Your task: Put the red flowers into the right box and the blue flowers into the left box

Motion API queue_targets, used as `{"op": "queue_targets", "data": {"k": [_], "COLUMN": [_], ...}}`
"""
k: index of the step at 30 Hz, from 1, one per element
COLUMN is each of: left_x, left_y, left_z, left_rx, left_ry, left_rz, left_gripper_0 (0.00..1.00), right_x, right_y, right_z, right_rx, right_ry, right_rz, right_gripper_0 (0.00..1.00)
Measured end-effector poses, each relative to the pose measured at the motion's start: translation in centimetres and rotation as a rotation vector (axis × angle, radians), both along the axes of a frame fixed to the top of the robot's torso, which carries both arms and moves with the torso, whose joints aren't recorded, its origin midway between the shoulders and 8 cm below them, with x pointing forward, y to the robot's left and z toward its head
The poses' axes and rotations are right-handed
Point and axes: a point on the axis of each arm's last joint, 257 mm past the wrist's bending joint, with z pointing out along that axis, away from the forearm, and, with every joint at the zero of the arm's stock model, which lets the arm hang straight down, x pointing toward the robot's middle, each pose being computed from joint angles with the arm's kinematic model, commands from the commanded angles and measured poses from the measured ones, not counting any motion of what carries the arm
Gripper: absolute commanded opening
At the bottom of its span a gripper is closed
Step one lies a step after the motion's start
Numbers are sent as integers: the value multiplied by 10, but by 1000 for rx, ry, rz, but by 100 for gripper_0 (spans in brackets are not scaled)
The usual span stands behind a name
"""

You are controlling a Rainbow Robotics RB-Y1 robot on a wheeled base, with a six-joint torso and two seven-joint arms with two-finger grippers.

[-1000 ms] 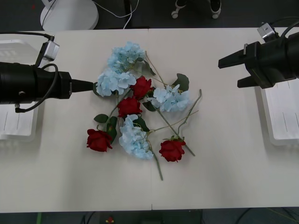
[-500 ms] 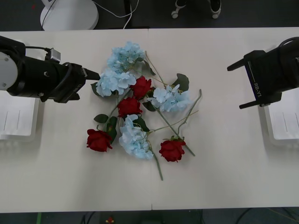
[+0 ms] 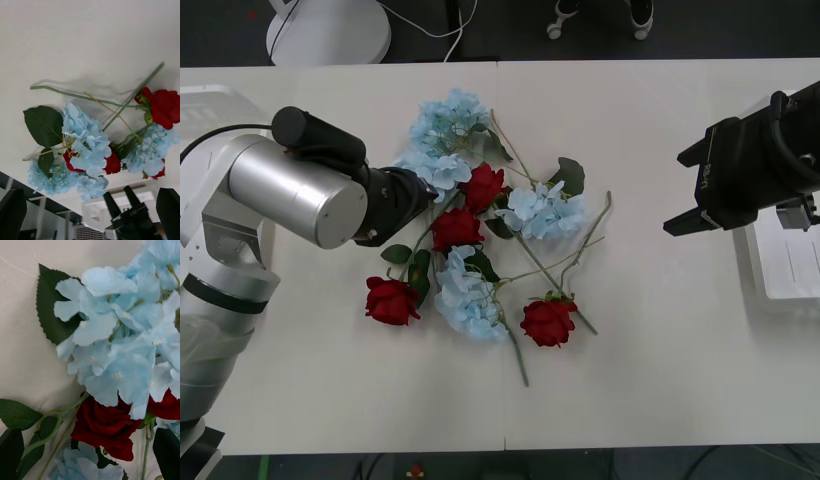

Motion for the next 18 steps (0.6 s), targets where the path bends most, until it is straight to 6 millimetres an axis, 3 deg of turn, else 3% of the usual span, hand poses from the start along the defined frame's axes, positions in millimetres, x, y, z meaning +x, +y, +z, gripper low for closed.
{"op": "queue_targets", "data": {"k": [5,10,18], "left_x": [2,16,28], "left_y": [-22,-33,-40], "left_z": [-1,0,-13], "left_rx": [18,20,37], "left_ry": [-10,5,54], "left_rz": [-27,-20,5], "left_gripper_0": [100,100,100], "right_x": [6,3,5], "right_y": [10,15,36], "right_z": [-14,-52,-89], "right_rx": [91,-19,-40], "right_ry": [65,11,14], "right_rz": [-243,-220,-301], "right_gripper_0": [100,100,100]}}
